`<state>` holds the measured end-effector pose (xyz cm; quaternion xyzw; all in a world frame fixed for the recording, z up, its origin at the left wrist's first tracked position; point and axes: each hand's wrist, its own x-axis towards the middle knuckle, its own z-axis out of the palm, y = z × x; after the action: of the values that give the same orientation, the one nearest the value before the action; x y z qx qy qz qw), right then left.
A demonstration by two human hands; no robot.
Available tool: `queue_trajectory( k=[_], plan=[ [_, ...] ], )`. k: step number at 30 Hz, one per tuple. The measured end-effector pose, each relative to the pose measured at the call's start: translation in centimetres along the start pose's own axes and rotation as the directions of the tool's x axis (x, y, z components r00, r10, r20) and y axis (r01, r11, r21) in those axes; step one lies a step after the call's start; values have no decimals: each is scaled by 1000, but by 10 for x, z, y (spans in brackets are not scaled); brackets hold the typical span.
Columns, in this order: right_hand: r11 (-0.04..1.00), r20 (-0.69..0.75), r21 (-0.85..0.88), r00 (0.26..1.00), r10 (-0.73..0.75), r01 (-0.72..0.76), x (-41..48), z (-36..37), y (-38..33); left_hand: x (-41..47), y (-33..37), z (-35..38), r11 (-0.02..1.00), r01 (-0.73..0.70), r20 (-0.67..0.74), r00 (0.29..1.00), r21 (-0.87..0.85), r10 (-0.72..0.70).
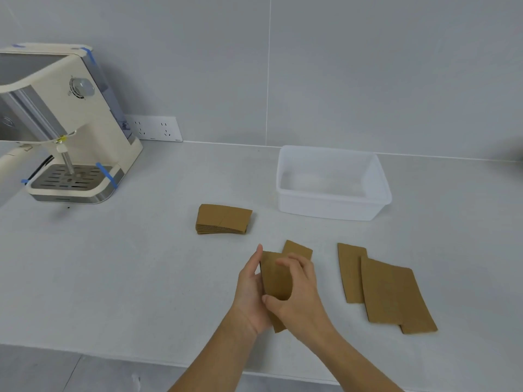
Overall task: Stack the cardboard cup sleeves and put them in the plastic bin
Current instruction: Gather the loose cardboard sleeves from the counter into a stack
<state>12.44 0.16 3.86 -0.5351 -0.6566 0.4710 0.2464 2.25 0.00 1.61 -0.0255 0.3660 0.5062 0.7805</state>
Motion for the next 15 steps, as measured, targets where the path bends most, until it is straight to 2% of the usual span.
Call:
queue_trajectory(
  k=[4, 8, 11, 15],
  plan=[
    [999, 1, 44, 1000, -21, 21, 0, -1, -2, 0, 1, -4, 999, 1, 42, 999, -41, 1],
    [998, -124, 51, 992, -18, 24, 6, -10, 2, -3, 7, -11, 990, -18, 83, 996, -139, 30],
    [989, -219, -140, 975, 18, -50, 17, -15, 13, -5, 13, -20, 973, -81, 56, 994, -218, 95],
    [873, -279, -448, 958, 67, -191, 29, -8, 34, -8, 20, -31, 954, -134, 57, 986, -269, 155]
  ],
)
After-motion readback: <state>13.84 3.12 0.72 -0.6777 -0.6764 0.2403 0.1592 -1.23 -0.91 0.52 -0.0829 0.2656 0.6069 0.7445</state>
